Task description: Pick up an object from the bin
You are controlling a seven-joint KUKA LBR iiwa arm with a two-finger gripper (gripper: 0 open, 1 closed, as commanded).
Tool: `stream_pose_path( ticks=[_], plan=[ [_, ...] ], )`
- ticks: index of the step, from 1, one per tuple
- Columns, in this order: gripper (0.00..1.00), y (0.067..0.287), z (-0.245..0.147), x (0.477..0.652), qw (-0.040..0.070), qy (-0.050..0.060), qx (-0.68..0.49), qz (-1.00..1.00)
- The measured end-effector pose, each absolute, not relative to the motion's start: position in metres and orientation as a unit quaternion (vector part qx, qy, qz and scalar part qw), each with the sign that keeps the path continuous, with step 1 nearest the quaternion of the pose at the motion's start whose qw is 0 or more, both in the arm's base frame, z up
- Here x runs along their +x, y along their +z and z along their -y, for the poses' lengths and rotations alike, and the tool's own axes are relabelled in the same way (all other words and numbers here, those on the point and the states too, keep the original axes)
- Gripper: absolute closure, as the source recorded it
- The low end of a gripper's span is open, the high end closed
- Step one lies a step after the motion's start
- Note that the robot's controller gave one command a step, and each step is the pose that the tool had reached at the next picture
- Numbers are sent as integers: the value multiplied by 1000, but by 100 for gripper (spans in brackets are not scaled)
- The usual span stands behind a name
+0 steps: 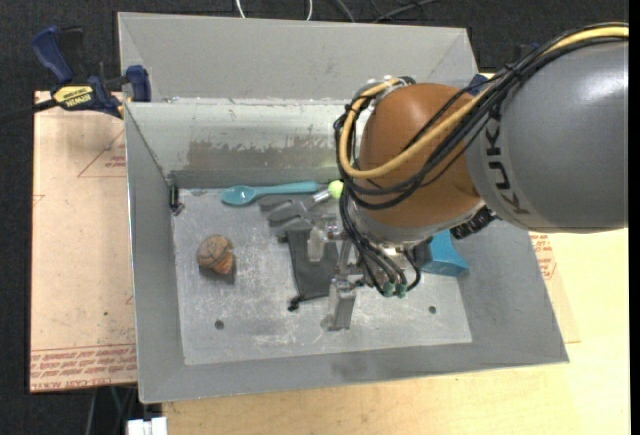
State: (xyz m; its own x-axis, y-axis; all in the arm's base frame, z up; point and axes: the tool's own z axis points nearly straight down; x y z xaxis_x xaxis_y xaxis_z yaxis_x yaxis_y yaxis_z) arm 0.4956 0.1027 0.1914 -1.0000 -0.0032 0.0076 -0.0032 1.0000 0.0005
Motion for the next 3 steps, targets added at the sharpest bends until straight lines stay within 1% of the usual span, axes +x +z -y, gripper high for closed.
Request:
stream_pose_path(
  ticks=[1,2,3],
  plan=[
    [0,195,-102,498,0,-1,0,1000],
    [0,116,-58,532,-2,-1,15,1000],
    [0,71,-37,568,-7,-2,121,993]
  ],
)
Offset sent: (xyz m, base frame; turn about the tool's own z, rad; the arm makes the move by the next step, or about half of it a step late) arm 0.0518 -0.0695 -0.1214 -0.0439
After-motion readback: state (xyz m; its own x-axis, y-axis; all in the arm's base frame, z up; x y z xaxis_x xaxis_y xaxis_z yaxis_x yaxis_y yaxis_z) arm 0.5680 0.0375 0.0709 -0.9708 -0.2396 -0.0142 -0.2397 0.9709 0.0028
